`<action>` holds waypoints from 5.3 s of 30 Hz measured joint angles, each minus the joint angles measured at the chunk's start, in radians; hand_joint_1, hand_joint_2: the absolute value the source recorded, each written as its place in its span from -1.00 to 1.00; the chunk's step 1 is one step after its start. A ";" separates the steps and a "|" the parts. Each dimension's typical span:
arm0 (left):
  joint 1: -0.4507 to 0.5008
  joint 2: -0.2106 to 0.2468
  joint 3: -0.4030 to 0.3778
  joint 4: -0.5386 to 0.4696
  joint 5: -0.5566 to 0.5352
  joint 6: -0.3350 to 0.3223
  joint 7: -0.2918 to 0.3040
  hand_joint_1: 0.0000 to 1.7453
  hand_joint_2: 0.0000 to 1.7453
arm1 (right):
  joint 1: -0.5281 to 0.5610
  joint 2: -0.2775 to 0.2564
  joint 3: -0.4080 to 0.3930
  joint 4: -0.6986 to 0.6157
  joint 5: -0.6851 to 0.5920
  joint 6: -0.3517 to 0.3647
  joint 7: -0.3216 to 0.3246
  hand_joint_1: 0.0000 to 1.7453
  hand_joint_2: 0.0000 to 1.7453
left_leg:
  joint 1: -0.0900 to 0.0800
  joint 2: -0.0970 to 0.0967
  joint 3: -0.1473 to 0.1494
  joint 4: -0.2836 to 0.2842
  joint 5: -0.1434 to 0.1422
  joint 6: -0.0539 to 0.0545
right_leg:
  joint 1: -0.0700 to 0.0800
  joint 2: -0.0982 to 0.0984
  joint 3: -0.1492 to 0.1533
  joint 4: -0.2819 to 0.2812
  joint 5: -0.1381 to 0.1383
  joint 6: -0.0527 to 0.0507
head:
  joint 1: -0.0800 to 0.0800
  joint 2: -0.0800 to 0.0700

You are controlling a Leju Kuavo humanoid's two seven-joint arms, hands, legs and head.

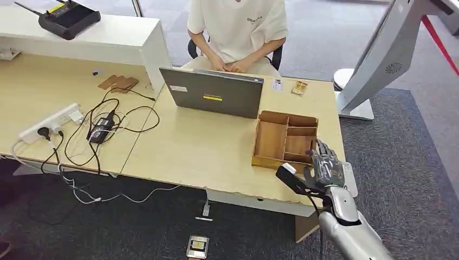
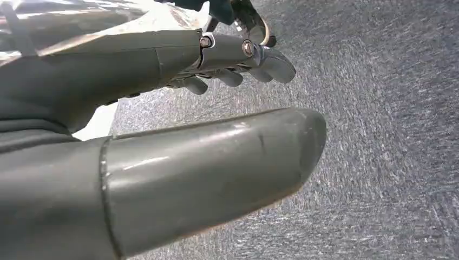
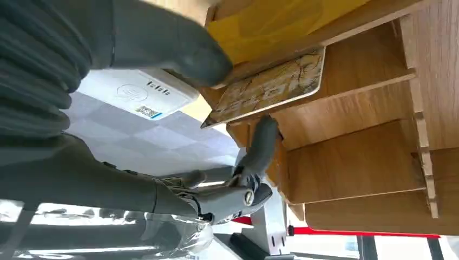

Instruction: Pass the card to the sensor for recognition and then transmit it.

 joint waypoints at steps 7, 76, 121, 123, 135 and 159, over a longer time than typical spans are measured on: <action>0.000 0.000 -0.008 0.000 0.000 0.000 0.000 -1.00 -1.00 | -0.012 0.000 0.000 0.004 -0.002 -0.003 0.001 0.78 1.00 | 0.000 0.000 0.000 0.000 0.000 0.000 | 0.000 0.000 0.000 0.000 0.000 0.000 | 0.000 0.000; 0.004 0.000 -0.038 0.000 0.000 0.003 -0.018 -1.00 -1.00 | 0.022 0.002 -0.024 -0.372 -0.289 0.029 -0.146 -1.00 1.00 | 0.000 0.000 0.002 0.000 0.000 0.000 | 0.000 0.000 0.001 0.000 0.000 0.000 | 0.000 0.000; 0.003 0.000 -0.045 0.000 0.000 0.011 -0.012 -1.00 -1.00 | -0.002 0.006 0.062 -0.021 0.018 -0.030 0.000 -1.00 1.00 | 0.000 0.000 0.001 0.000 0.000 0.000 | 0.000 0.000 0.001 0.000 0.000 0.000 | 0.000 0.000; 0.003 0.000 -0.045 0.000 0.000 0.012 -0.012 -1.00 -1.00 | -0.002 0.006 0.056 -0.009 0.015 -0.037 0.000 -1.00 1.00 | 0.000 0.000 0.001 0.000 0.000 0.000 | 0.000 0.000 0.001 0.000 0.000 0.000 | 0.000 0.000; 0.003 0.000 -0.045 0.000 0.000 0.014 -0.014 -1.00 -1.00 | -0.004 0.015 0.039 0.039 0.008 -0.053 -0.019 -1.00 1.00 | 0.000 0.000 0.001 0.000 0.000 0.000 | 0.000 0.000 0.001 0.000 0.000 0.000 | 0.000 0.000; 0.003 0.000 -0.045 0.000 0.000 0.018 -0.016 -1.00 -1.00 | -0.023 0.035 0.031 0.047 -0.005 -0.048 -0.036 1.00 1.00 | 0.000 0.000 0.001 0.000 0.000 0.000 | 0.000 0.000 0.001 0.000 0.000 0.000 | 0.000 0.000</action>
